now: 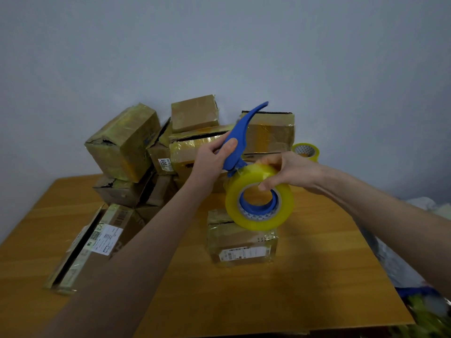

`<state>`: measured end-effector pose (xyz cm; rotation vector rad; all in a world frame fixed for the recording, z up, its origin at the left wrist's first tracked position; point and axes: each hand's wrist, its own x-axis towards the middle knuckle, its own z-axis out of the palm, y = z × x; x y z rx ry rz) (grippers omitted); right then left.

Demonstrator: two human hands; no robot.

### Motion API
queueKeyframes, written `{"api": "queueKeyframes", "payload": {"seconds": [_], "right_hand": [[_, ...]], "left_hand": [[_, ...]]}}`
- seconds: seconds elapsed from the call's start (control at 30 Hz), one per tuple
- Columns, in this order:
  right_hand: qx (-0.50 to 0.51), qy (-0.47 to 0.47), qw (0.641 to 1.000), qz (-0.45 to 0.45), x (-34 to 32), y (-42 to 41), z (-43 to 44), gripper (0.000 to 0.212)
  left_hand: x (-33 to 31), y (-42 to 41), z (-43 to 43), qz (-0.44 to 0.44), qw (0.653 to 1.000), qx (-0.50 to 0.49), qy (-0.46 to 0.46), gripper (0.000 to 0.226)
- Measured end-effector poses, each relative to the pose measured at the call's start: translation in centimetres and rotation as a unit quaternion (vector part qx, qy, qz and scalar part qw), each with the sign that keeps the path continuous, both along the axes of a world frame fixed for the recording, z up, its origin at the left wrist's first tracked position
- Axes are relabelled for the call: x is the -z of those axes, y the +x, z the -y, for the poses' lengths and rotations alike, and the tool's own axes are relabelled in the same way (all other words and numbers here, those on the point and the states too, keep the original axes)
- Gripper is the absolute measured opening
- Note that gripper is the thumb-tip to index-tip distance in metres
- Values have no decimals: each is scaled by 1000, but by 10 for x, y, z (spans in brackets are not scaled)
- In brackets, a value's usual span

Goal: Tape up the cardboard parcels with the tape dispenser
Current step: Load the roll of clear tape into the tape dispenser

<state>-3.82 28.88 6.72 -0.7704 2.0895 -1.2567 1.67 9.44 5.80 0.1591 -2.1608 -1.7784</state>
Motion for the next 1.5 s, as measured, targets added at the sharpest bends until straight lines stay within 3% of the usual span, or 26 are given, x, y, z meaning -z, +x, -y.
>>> {"api": "queueKeyframes", "payload": {"seconds": [0.13, 0.27, 0.37, 0.43, 0.53, 0.67, 0.87, 1.07, 1.23, 1.4, 1.5], "right_hand": [[0, 7, 999, -47, 3, 4, 5, 41], [-14, -7, 1000, -6, 6, 4, 4, 44], [25, 14, 1000, 9, 11, 1, -1, 61], [94, -25, 995, 11, 12, 0, 0, 44], [153, -55, 983, -87, 7, 5, 17, 23], [163, 54, 967, -189, 8, 20, 45, 27], [221, 80, 944, -230, 14, 27, 53, 24], [200, 75, 919, -332, 23, 33, 53, 15], [116, 17, 892, -436, 26, 34, 45, 12], [169, -52, 925, -335, 30, 30, 41, 19], [252, -105, 937, -218, 27, 22, 35, 62]], "left_hand": [[-1, -1, -3, -1, 999, -14, 29, 40], [-7, -1, -3, 10, 999, 3, 40, 38], [-9, -1, -2, 17, 999, 11, 30, 39], [-7, 0, -2, 24, 999, 18, 20, 41], [-6, -2, -6, 24, 999, 10, 23, 43], [-6, -7, -16, 20, 999, -16, 24, 44], [-1, -10, -19, 29, 998, -39, 35, 44], [2, -10, -17, 37, 997, -52, 32, 44], [2, -8, -13, 35, 997, -36, 57, 31], [-2, -11, -6, 47, 996, -24, 78, 32], [-3, -14, -1, 46, 995, -37, 83, 41]]}}
